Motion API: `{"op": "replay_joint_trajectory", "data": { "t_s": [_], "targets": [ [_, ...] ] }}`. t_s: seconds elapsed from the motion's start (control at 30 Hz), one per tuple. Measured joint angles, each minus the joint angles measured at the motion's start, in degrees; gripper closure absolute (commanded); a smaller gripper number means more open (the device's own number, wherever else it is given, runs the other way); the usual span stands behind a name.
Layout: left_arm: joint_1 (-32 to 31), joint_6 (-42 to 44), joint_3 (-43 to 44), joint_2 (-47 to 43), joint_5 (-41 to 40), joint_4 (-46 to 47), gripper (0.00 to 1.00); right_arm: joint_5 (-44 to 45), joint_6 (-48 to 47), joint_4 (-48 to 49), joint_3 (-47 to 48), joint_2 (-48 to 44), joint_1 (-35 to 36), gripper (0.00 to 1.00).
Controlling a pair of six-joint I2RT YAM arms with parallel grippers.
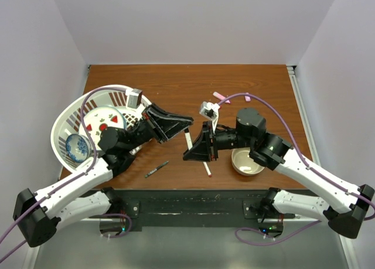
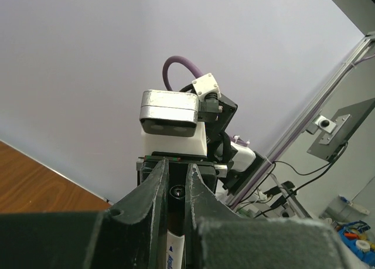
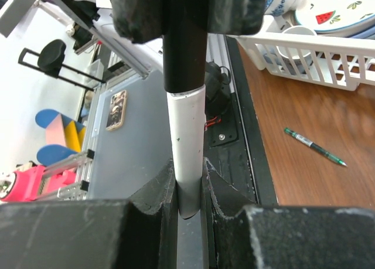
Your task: Insert the pens into the pen caps
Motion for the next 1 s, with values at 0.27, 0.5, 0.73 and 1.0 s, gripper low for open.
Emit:
{"op": "replay_joint_trajectory", "data": {
  "t_s": [0.27,0.5,0.73,1.0],
  "targets": [
    [-0.6,2.7,2.3,-1.1,0.1,-7.8,1.0,-1.1,-1.3,-2.0,1.3,0.4,0.1,1.0],
    [-0.9,4.1,2.9,-1.8,-1.0,-11.6,1.0,0.3,-6.3,-10.0,5.8,2.0,0.1,1.0],
    [-0.9,2.5,0.5,-1.8,-4.1,-9.4,1.0,0.8,-8.6,-14.2,9.3,5.6,0.1,1.0],
    [-1.5,4.3,1.3,-1.3,-8.2,-13.3,1.0,4.8,-8.5,-15.0,9.3,6.6,0.0,1.0]
  ]
}}
